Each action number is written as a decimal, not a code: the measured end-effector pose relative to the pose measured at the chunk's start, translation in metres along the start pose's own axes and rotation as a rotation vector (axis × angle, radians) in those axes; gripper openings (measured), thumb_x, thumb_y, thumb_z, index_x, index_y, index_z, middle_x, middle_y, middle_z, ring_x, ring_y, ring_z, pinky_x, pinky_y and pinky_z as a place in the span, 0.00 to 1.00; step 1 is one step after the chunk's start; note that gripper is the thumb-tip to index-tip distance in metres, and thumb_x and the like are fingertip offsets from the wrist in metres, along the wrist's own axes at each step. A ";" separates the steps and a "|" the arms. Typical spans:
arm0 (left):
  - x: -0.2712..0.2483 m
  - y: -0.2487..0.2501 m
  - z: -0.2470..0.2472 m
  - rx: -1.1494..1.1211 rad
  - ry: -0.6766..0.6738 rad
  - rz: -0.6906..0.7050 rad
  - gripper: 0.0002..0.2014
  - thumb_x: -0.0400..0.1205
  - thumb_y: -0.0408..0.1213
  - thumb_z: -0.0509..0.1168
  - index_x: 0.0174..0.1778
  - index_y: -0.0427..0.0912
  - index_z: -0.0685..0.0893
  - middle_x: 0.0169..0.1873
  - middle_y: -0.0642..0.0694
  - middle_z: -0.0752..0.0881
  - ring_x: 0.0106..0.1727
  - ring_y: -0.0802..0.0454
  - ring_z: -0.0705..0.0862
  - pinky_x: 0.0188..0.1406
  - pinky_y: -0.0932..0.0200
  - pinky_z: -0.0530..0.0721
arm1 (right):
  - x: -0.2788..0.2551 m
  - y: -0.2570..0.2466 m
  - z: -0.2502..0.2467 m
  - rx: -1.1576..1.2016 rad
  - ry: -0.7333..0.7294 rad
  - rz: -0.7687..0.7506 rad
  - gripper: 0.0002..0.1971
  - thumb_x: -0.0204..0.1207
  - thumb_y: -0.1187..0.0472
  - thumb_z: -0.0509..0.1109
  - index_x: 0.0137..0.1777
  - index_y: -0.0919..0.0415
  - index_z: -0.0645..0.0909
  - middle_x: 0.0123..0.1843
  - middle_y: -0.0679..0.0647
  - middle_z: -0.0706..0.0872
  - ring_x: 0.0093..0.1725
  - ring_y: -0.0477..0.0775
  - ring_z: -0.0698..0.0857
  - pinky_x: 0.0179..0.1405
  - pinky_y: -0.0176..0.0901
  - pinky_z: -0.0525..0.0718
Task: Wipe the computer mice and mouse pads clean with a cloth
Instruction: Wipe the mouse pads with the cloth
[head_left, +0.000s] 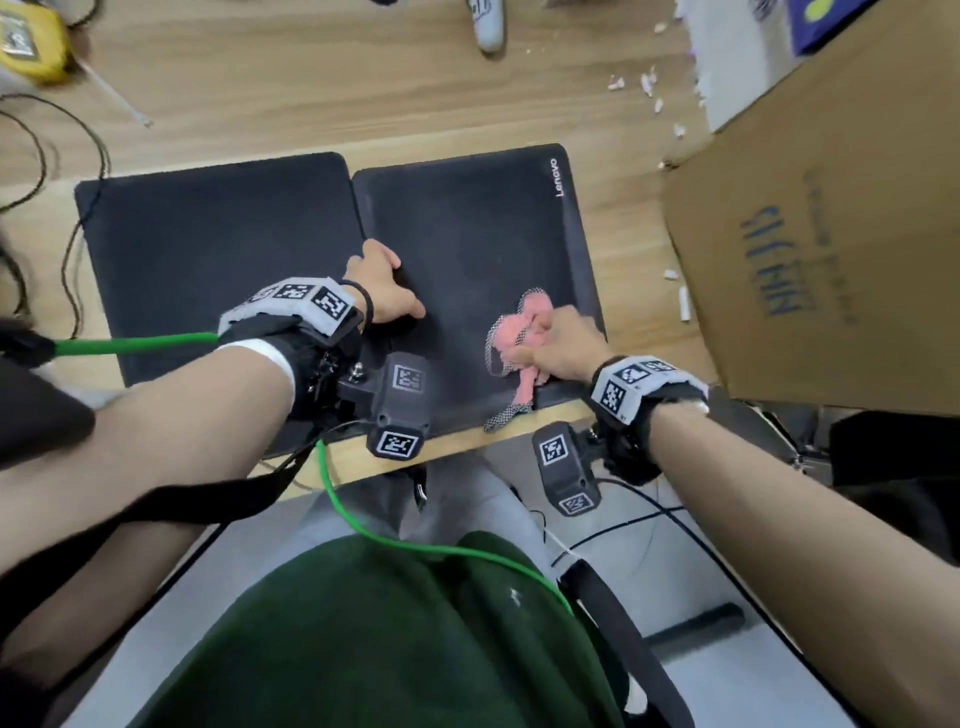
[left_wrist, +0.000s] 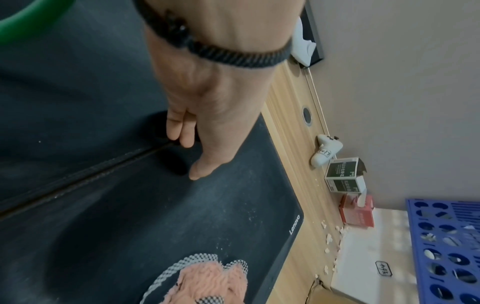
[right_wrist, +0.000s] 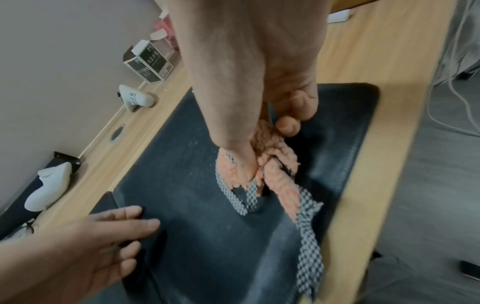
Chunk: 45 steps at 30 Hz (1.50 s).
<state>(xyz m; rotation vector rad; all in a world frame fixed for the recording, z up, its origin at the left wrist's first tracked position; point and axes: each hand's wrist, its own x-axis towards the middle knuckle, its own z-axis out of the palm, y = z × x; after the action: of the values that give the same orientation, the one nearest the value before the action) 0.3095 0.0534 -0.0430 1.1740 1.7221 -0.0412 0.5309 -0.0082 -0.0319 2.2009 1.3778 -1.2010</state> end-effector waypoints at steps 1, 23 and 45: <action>-0.001 0.001 0.001 0.004 0.009 -0.011 0.31 0.69 0.38 0.79 0.62 0.43 0.69 0.66 0.38 0.72 0.64 0.40 0.76 0.64 0.50 0.77 | -0.003 0.001 0.004 0.003 0.009 0.012 0.32 0.64 0.42 0.80 0.65 0.56 0.80 0.63 0.56 0.85 0.65 0.59 0.82 0.61 0.45 0.78; -0.006 -0.006 0.014 -0.181 0.059 -0.008 0.24 0.75 0.25 0.57 0.68 0.45 0.68 0.54 0.47 0.64 0.62 0.41 0.73 0.62 0.53 0.75 | 0.117 -0.127 -0.073 0.166 0.259 -0.216 0.17 0.64 0.43 0.76 0.48 0.49 0.78 0.40 0.44 0.85 0.44 0.47 0.85 0.53 0.42 0.81; -0.015 -0.016 -0.011 -0.263 -0.094 -0.026 0.22 0.81 0.28 0.49 0.69 0.49 0.75 0.46 0.49 0.76 0.33 0.58 0.75 0.32 0.63 0.77 | -0.023 -0.084 0.061 0.221 0.147 -0.078 0.24 0.74 0.48 0.71 0.68 0.54 0.75 0.54 0.56 0.84 0.60 0.65 0.83 0.47 0.45 0.75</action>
<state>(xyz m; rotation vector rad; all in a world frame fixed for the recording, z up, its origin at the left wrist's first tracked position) 0.2902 0.0402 -0.0337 0.9407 1.6054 0.1101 0.4249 -0.0165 -0.0360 2.4504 1.4613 -1.2975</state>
